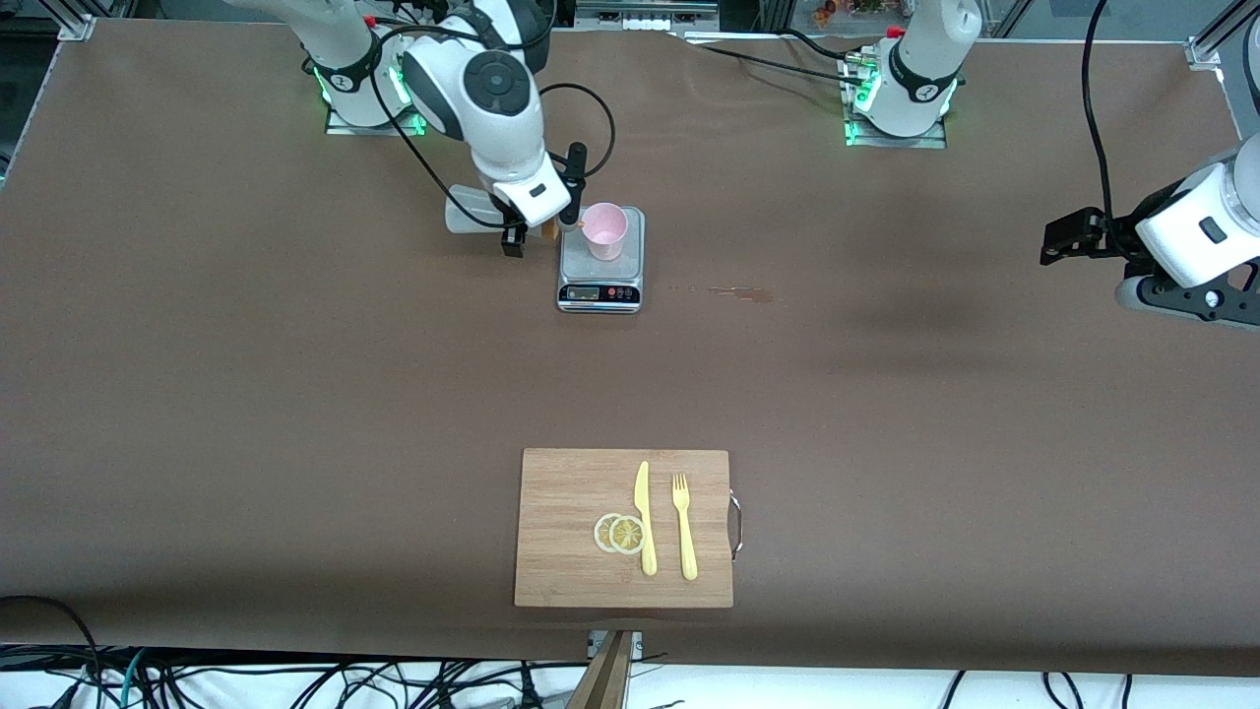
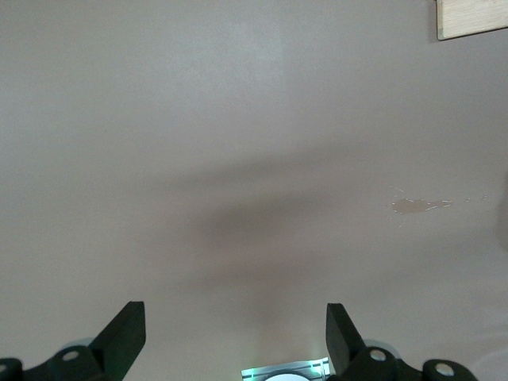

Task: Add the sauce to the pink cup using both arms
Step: 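Tilt the bottle nozzle over the cup rim and squeeze sauce in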

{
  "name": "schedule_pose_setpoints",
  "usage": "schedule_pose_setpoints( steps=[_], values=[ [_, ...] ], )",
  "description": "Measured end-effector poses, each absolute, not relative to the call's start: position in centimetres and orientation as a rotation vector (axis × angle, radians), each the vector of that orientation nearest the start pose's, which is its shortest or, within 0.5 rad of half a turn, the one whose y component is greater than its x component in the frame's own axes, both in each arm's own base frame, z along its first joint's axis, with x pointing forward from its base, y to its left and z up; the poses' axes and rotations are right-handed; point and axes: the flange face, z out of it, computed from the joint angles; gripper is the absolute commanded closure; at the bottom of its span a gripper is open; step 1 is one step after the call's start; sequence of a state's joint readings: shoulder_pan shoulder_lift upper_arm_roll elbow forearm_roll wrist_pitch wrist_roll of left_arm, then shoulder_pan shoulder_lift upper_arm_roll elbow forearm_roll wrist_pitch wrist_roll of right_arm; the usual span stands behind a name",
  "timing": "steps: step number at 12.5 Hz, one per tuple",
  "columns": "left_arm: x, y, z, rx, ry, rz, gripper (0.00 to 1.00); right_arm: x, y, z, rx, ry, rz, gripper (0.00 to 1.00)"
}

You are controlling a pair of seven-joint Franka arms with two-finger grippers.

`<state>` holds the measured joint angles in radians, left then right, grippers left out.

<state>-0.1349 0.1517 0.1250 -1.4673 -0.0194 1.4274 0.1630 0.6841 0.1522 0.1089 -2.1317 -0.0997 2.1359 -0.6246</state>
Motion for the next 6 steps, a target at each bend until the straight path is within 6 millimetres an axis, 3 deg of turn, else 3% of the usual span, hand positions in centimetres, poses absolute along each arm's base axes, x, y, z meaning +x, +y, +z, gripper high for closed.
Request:
schedule_pose_setpoints(
  steps=[6],
  values=[
    [58.3,-1.4,57.9,-3.131,0.273,0.286,0.00,36.6,40.9,30.9,-2.438,-2.233,0.347,1.00]
  ],
)
